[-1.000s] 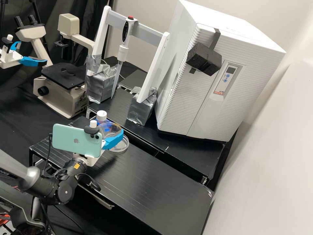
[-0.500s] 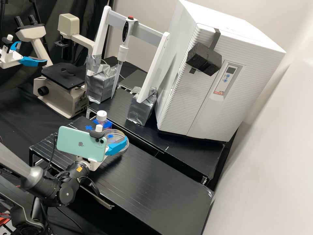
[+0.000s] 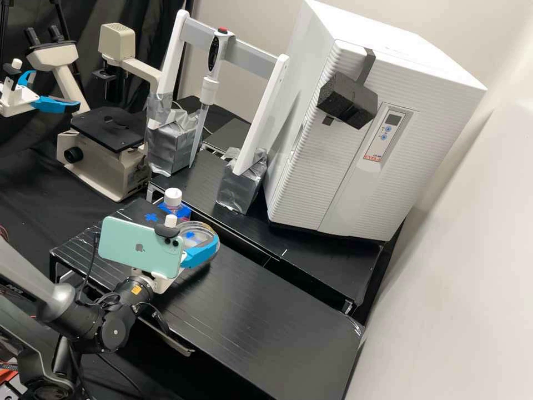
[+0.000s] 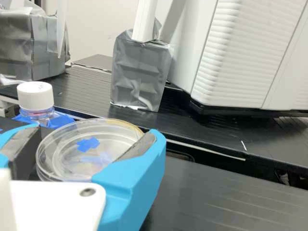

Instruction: Close the lid

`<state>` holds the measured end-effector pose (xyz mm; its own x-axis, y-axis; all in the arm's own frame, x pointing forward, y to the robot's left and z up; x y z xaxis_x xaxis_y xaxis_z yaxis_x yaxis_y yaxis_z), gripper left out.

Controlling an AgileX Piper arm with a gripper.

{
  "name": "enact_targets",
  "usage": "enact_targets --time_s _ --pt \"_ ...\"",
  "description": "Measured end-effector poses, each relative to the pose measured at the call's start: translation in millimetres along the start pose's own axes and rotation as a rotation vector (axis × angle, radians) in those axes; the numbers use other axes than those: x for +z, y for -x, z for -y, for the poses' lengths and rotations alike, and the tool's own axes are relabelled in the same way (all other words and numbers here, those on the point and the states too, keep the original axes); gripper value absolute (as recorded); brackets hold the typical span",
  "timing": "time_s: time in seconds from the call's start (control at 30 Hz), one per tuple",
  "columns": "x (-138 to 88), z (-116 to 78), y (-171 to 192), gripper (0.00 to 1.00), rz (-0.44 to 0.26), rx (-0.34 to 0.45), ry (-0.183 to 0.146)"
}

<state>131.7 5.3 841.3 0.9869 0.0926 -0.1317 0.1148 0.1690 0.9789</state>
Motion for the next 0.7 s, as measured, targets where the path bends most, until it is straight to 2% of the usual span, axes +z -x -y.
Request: enact_targets --time_s 0.2,0.47,0.6,0.7 --pt "2 -0.1 0 0.00 0.006 0.000 -0.008" --pt "2 1.0 -6 0.00 -0.014 0.005 -0.065" --pt "2 1.3 -10 0.00 -0.024 0.015 -0.069" --pt "3 2.7 -15 0.00 -0.032 0.022 -0.061"
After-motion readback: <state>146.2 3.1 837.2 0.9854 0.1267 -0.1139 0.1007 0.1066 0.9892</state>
